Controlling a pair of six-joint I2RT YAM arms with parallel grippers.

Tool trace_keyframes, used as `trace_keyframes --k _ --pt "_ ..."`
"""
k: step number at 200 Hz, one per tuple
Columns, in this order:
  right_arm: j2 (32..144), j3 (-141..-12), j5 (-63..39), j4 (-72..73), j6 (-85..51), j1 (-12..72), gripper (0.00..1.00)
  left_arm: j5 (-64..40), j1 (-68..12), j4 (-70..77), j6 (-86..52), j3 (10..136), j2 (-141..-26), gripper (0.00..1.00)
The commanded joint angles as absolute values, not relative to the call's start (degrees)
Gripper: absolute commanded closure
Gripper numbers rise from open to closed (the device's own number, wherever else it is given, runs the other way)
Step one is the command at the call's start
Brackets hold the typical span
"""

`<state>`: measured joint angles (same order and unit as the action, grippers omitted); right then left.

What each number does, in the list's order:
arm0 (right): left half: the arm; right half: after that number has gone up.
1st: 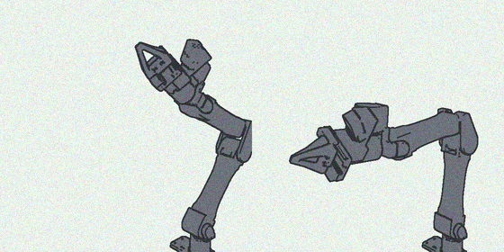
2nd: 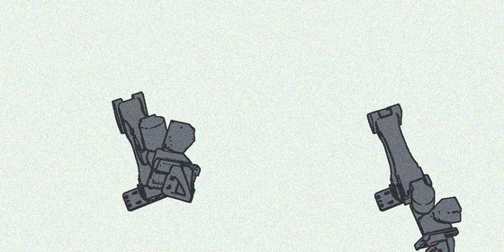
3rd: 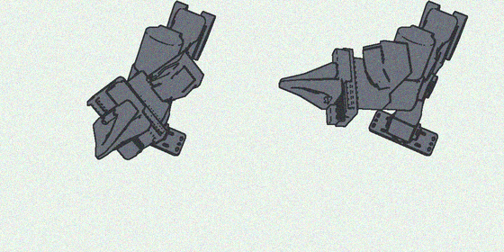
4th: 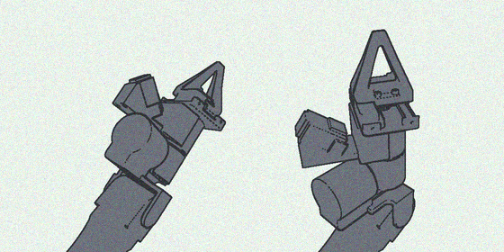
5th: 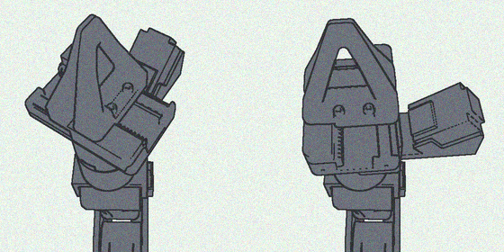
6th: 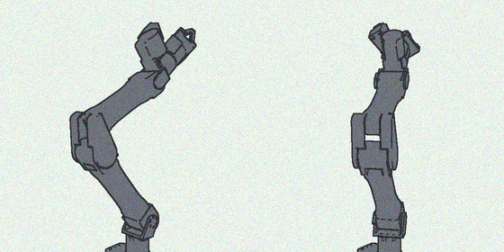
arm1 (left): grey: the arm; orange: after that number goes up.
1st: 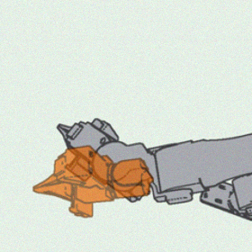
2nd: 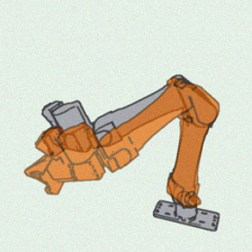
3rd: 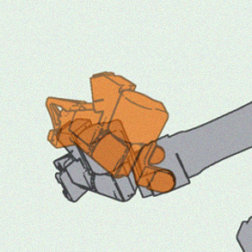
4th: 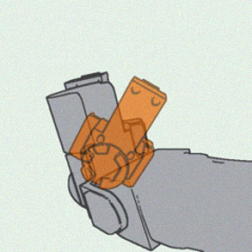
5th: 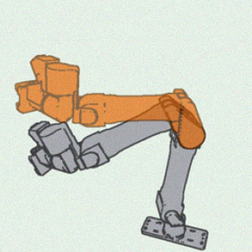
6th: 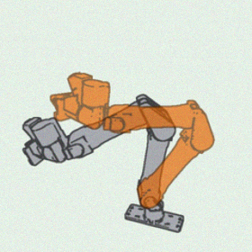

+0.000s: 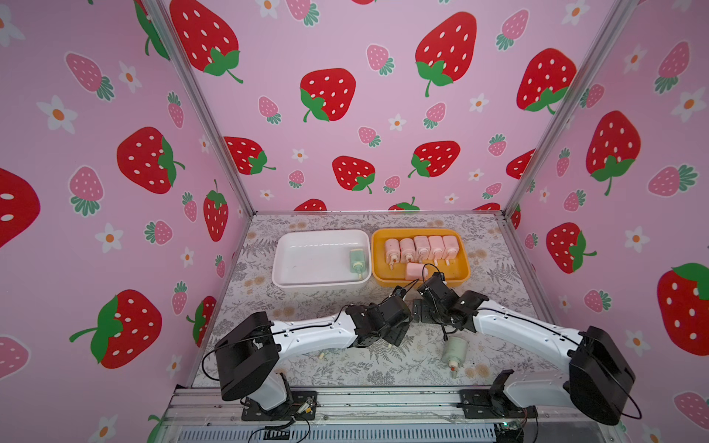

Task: Place the pencil sharpeners by color into the storage box
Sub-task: Pick up the pencil sharpener from the center of the board.

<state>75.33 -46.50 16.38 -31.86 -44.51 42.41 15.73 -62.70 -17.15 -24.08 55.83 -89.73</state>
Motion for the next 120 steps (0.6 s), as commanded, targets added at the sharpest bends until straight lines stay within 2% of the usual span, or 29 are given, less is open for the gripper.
trace_keyframes --k 1,50,120 --pt "74.17 -45.71 18.45 -33.04 -45.44 42.23 0.0 17.7 -63.02 -18.94 -24.5 58.8 -91.04 0.13" --pt "74.11 -45.62 18.8 -32.73 -44.66 42.25 0.0 17.18 -63.28 -22.09 -25.89 62.73 -95.29 0.13" --pt "73.58 -45.2 19.44 -32.78 -44.08 42.19 0.0 18.22 -63.28 -23.66 -27.71 64.25 -97.13 0.23"
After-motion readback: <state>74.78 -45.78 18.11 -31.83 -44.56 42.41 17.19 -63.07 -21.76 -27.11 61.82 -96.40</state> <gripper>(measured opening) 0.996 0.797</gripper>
